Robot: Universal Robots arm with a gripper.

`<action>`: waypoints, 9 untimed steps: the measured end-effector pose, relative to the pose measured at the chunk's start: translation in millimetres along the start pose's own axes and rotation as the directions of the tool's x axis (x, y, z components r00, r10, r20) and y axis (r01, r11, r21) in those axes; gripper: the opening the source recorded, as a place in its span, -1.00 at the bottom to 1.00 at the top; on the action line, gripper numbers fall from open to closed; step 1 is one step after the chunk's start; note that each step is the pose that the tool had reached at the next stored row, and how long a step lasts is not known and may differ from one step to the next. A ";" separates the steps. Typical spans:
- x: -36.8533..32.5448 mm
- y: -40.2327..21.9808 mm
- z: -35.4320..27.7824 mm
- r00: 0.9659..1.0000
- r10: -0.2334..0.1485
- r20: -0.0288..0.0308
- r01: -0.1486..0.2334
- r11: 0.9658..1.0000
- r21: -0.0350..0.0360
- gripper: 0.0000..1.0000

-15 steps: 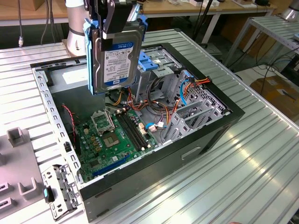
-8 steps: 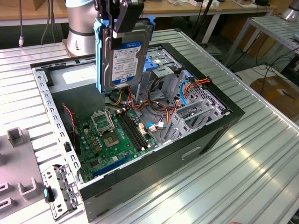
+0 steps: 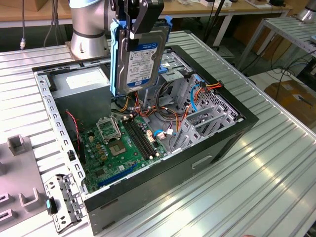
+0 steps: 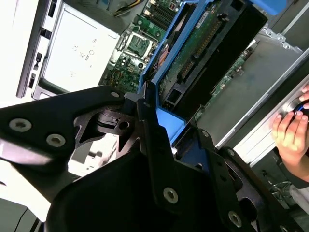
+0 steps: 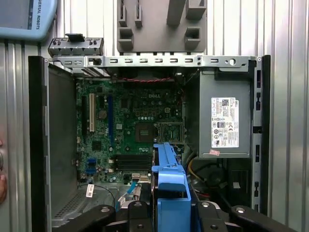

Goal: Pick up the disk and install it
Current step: 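Insert the disk into the insertion slot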

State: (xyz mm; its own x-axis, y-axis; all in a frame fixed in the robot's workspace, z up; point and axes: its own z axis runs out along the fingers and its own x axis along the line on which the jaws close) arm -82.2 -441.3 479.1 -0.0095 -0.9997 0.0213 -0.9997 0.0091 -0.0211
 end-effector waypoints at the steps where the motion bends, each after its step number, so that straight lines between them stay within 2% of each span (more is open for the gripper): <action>1: 0.4 -0.6 0.0 1.000 0.000 0.000 0.000 1.000 0.000 -0.26; 9: 11.5 -1.8 0.5 1.000 0.000 0.000 0.000 1.000 0.000 -0.26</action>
State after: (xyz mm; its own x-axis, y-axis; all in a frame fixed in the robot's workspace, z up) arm -80.5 -452.9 478.9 -0.0096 -0.9997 0.0212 -0.9997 0.0091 -0.0211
